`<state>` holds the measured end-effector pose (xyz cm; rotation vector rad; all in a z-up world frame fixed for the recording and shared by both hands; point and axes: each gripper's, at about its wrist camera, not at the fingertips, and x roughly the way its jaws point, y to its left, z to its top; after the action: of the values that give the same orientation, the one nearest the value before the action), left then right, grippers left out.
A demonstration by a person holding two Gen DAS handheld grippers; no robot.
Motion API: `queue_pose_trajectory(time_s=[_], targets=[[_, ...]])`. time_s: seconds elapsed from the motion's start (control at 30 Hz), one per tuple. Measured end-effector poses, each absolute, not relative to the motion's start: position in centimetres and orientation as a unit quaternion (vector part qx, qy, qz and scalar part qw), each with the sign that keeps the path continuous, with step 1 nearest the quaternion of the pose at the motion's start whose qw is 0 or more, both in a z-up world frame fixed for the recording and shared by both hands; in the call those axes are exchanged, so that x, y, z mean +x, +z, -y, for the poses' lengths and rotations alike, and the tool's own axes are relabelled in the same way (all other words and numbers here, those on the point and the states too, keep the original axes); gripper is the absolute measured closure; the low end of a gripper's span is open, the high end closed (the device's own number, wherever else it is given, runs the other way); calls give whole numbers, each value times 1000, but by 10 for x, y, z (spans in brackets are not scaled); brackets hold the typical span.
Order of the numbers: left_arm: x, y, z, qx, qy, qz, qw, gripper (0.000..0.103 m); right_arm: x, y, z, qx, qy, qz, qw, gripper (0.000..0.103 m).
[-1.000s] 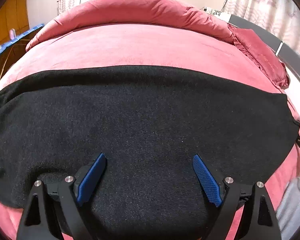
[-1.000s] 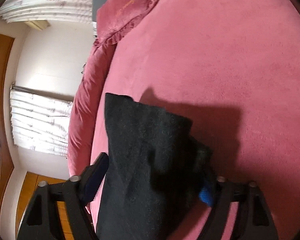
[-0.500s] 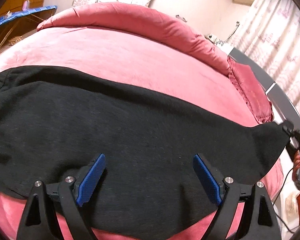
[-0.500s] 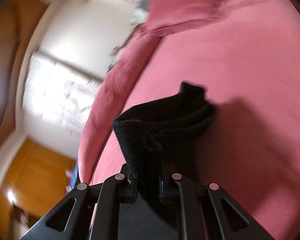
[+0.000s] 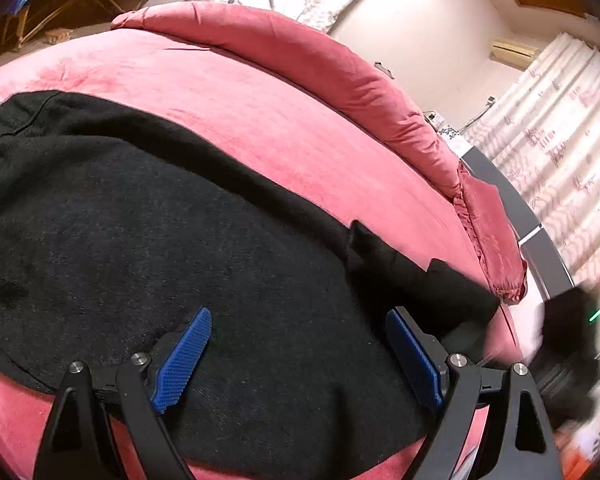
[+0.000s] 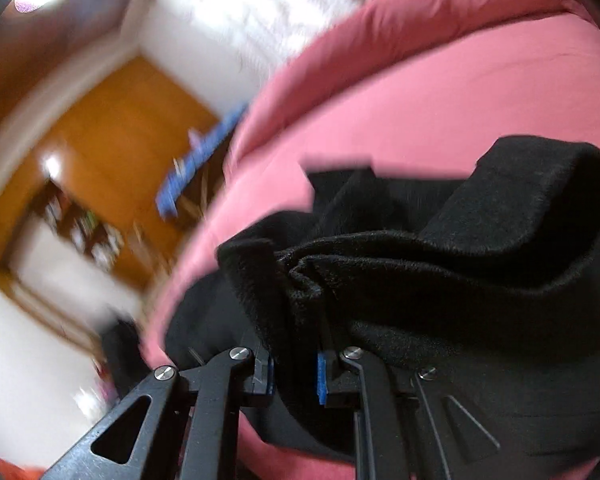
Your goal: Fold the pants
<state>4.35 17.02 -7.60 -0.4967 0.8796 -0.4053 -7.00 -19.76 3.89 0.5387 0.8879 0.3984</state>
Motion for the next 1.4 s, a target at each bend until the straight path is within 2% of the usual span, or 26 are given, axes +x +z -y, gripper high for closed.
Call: queue_pose_trajectory(time_s=[0.07,0.13,0.2,0.27,0.4,0.6,0.7,0.73,0.8,0.83,1.03,1.1,1.2,1.33,1.37,1.4], targets=[[46,-78,-174,-241,-189,-420,854,13,-61,-4,169,218,173,-490,826,78],[49,-79,-176,-244,-187,-421,853,13,-62,-18,166,207,164,-485,833,75],[49,-79,-175,-242,-186,-420,855,13,-70,-6,169,201,177,-461,846,55],[49,-78,-167,-232,-187,-421,857,13,-82,11,169,187,205,-462,843,47],[39,-64,-149,-205,-223,-409,861,13,-115,30,199,201,216,-436,850,47],[26,-29,-88,-120,-308,-370,868,9,-139,29,294,352,112,-388,844,45],[35,-37,-54,-71,-320,-394,859,10,-114,14,330,428,92,-387,811,45],[40,-46,-46,-55,-316,-414,852,12,-100,7,330,443,97,-403,795,45],[47,-62,-37,-54,-326,-451,829,37,-64,-4,328,449,105,-453,763,45],[47,-68,-35,-56,-326,-467,820,41,-41,-1,319,447,124,-462,756,45],[41,-68,-56,-79,-322,-467,819,41,47,23,234,414,265,-491,719,45],[43,-64,-62,-86,-317,-466,821,41,48,27,226,430,272,-485,711,45],[48,-62,-64,-95,-318,-468,819,42,20,37,254,463,281,-414,732,45],[56,-60,-50,-86,-311,-479,816,43,-59,44,326,423,144,-376,812,45],[57,-59,-47,-81,-307,-481,817,48,-74,44,340,416,112,-377,820,45],[56,-58,-44,-71,-301,-482,819,61,-98,41,360,411,69,-385,824,45]])
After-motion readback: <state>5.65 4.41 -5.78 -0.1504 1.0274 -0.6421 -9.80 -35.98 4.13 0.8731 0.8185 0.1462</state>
